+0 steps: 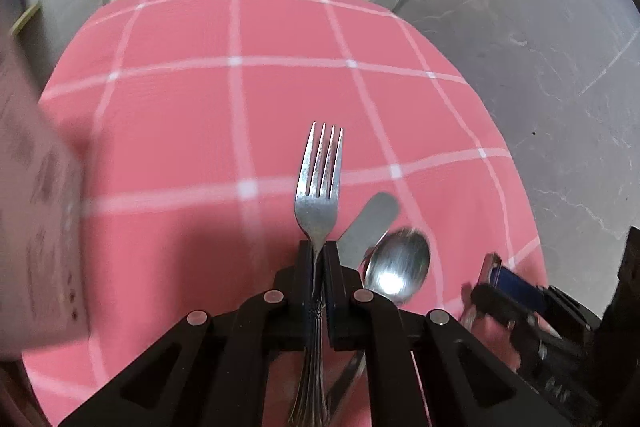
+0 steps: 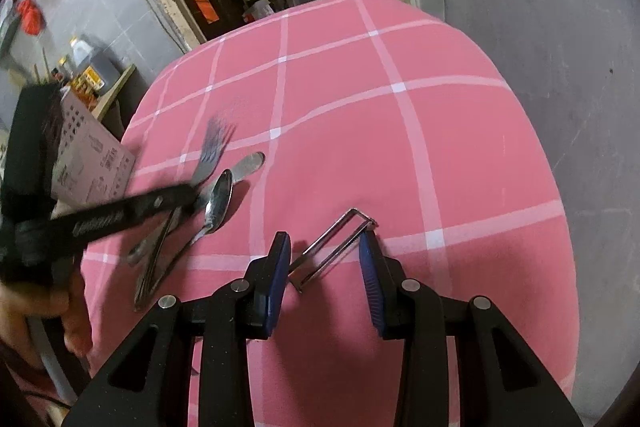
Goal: Organize utensils
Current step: 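Grasp the silver fork with the left tool while the right tool grasps the wire clip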
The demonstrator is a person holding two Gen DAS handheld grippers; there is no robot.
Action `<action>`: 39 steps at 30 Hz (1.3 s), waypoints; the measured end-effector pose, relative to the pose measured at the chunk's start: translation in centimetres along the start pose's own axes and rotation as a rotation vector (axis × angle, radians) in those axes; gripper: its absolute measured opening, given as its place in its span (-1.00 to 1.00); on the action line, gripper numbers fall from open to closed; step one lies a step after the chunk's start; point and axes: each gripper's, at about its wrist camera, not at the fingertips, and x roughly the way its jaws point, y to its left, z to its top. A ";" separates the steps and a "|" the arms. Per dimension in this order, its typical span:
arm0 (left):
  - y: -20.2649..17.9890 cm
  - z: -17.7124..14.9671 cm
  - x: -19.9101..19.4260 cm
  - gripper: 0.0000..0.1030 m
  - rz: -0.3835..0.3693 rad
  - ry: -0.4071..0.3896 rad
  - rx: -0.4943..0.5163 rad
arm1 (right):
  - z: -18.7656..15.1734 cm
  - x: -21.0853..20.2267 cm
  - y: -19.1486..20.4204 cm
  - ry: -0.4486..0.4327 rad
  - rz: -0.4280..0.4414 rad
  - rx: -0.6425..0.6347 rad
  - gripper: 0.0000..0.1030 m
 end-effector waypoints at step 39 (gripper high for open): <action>2.1 -7.0 -3.7 -0.90 -0.166 0.061 -0.219 | 0.5 3.0 1.8 0.202 0.203 0.097 -0.69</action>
